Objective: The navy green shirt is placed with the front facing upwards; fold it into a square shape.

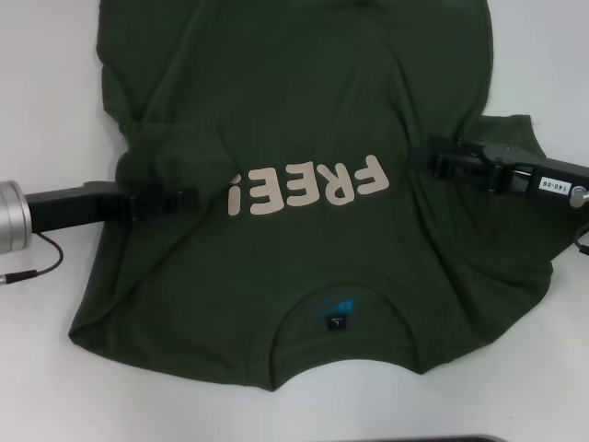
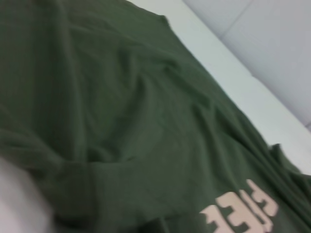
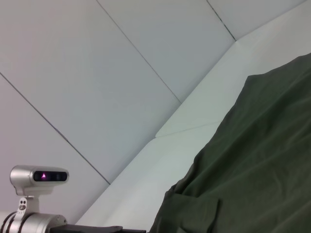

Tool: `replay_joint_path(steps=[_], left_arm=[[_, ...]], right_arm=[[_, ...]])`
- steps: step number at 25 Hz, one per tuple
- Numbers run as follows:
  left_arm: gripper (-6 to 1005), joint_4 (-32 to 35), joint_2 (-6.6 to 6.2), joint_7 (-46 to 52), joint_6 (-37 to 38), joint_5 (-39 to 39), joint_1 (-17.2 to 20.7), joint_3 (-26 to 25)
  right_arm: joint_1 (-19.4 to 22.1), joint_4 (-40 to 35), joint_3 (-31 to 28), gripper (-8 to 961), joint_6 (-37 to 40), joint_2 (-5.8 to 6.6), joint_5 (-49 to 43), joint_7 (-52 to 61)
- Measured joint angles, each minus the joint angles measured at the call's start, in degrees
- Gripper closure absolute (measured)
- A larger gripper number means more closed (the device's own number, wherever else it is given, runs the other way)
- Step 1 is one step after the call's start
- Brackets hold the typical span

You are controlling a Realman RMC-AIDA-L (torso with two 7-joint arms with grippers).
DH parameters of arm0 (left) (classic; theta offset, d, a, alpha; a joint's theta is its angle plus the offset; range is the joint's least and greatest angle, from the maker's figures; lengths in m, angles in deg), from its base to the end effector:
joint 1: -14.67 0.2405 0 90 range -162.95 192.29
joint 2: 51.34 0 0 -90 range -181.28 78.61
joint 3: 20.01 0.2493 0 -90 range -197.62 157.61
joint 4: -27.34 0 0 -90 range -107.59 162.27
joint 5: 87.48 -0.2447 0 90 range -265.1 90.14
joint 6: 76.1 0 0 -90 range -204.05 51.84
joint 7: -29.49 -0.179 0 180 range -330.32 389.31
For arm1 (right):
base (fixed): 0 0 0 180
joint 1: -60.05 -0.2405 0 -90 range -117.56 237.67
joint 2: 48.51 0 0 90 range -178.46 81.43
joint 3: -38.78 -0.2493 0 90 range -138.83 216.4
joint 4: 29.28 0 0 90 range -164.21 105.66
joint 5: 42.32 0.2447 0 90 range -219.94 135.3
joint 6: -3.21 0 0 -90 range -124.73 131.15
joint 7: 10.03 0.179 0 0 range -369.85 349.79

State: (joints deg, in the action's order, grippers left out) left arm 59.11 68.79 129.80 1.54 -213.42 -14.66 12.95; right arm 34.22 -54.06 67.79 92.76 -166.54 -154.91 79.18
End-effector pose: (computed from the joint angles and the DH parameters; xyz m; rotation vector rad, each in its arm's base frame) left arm -0.3245 0.3571 -0.0543 -2.4515 -1.3521 -0.5448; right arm 0.3081 0.3316 -0.0345 -2.4288 1.2383 0.9916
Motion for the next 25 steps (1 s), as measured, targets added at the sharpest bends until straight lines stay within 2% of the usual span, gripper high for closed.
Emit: replay_joint_path(steps=[17, 22, 25], left_arm=[[174, 0.38, 1.40, 0.59, 11.71, 0.09, -0.59, 2.84], [174, 2.50, 1.43, 0.14, 10.93, 0.70, 0.12, 1.05], [174, 3.35, 1.18, 0.04, 7.42, 0.52, 0.41, 0.94]], right_arm=[[0.18, 0.05, -0.60, 70, 0.20, 0.00, 0.00, 0.00], [0.18, 0.20, -0.70, 70, 0.23, 0.00, 0.00, -0.11], [0.17, 0.19, -0.71, 70, 0.26, 0.00, 0.00, -0.14]])
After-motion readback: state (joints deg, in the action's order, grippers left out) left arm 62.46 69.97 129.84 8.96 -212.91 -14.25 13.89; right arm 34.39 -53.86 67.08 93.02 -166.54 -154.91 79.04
